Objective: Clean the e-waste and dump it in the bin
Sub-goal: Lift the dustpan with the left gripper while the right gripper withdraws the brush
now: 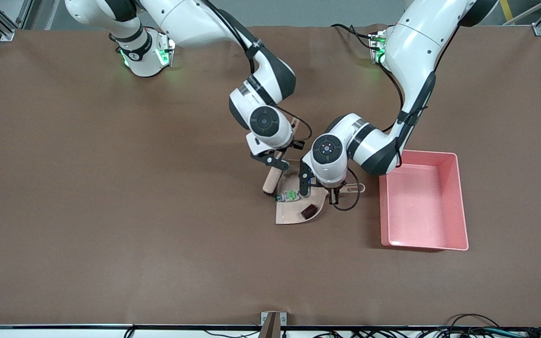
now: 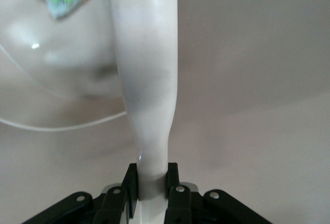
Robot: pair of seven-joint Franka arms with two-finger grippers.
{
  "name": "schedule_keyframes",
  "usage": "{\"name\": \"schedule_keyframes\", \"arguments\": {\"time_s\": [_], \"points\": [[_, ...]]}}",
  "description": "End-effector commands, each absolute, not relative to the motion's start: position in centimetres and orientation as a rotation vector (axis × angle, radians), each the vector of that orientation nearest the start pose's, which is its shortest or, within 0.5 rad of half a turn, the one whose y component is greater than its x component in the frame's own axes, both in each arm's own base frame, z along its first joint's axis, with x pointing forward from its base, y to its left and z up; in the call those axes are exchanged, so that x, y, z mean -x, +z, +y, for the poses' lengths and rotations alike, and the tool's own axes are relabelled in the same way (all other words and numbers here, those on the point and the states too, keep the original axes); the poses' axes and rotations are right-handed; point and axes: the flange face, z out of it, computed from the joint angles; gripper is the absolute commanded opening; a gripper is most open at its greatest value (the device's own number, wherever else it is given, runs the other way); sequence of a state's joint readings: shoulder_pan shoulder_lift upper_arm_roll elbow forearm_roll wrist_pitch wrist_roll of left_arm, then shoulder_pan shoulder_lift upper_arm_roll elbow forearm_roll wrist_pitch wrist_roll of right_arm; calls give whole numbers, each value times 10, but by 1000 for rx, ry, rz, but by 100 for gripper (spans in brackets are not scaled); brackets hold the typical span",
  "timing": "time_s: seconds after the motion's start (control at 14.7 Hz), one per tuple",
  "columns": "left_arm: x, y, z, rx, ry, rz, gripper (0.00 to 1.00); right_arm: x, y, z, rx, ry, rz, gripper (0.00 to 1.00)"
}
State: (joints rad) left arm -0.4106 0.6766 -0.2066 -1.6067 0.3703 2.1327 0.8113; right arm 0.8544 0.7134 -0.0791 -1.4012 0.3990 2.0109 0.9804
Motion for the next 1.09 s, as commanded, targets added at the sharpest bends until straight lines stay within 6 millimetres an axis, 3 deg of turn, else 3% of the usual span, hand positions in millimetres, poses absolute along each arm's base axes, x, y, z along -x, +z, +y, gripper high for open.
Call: {"name": "schedule_keyframes", "arguments": {"time_s": [0.0, 0.27, 0.48, 0.75, 0.88, 1.02], "points": [[-579, 234, -369, 2085, 187, 2110, 12, -494, 313, 459, 2984, 413, 466, 0], [-583, 234, -377, 2101, 29, 2128, 3, -510, 331, 356, 2980, 416, 396, 0], [-589, 246, -378, 2112, -63, 2131, 1, -506, 332, 266, 3028, 393, 376, 0], [-605, 294, -362, 2187, -195, 2148, 1, -484, 334, 145, 3041, 374, 308, 0], [-614, 321, -349, 2213, -268, 2158, 0, -472, 326, 76, 3081, 375, 288, 0], [-621, 348, -331, 2244, -308, 2143, 0, -450, 307, 20, 3087, 355, 264, 0]]}}
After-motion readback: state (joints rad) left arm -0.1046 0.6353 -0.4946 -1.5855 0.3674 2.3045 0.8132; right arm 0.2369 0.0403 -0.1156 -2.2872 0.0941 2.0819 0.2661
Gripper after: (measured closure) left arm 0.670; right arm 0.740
